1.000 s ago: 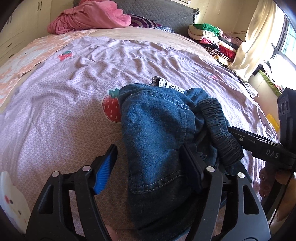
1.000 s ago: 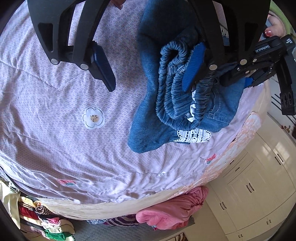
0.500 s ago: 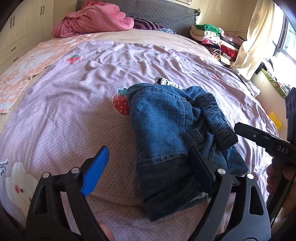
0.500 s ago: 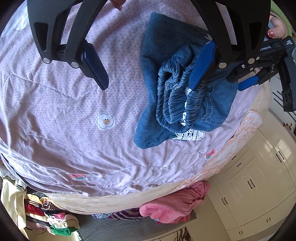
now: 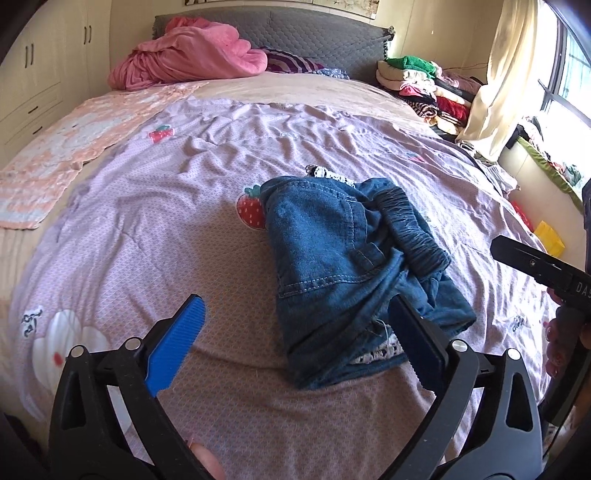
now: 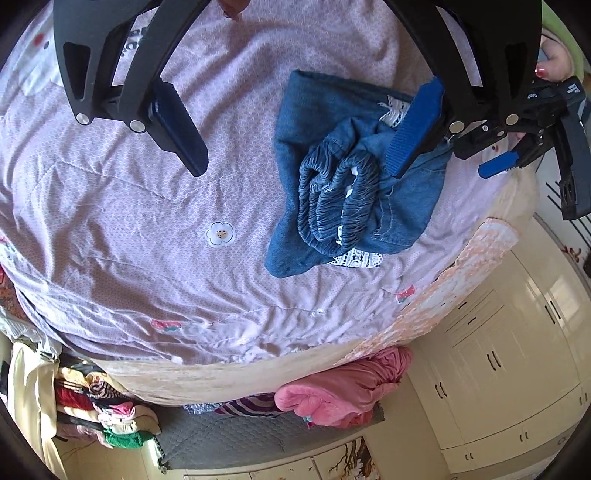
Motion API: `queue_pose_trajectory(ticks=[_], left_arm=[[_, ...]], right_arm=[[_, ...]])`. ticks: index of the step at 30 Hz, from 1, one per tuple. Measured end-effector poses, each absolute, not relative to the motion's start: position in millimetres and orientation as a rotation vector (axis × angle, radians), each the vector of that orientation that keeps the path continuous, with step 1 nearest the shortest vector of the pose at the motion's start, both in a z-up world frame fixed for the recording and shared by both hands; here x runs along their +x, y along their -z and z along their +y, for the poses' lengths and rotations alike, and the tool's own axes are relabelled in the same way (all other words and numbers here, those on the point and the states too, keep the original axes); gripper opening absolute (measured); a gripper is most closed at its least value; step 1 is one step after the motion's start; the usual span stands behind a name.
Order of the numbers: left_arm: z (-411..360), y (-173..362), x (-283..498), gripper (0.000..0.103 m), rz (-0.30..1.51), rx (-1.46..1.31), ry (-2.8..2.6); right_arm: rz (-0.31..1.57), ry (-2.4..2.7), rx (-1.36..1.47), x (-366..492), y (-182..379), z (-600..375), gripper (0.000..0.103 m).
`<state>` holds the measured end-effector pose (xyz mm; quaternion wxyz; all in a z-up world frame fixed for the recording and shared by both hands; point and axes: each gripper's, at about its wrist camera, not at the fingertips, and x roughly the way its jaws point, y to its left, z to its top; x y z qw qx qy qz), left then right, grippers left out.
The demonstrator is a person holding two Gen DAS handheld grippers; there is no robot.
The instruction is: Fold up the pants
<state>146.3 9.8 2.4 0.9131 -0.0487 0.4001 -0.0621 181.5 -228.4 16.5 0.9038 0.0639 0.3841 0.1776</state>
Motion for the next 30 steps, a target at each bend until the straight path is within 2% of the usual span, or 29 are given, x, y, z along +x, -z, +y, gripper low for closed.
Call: queue_pose_trajectory(ticks=[16,30], left_arm=[[7,-21,82,0.093,0.774,-0.073,0.114],[4,-10,24,0.093,0.763,-0.070,0.099]], right_arm=[[0.699,-0.357,0.077,110,-42,-237,0.098],[0.691,-0.350,0.050,53,-35,-239,0.098]])
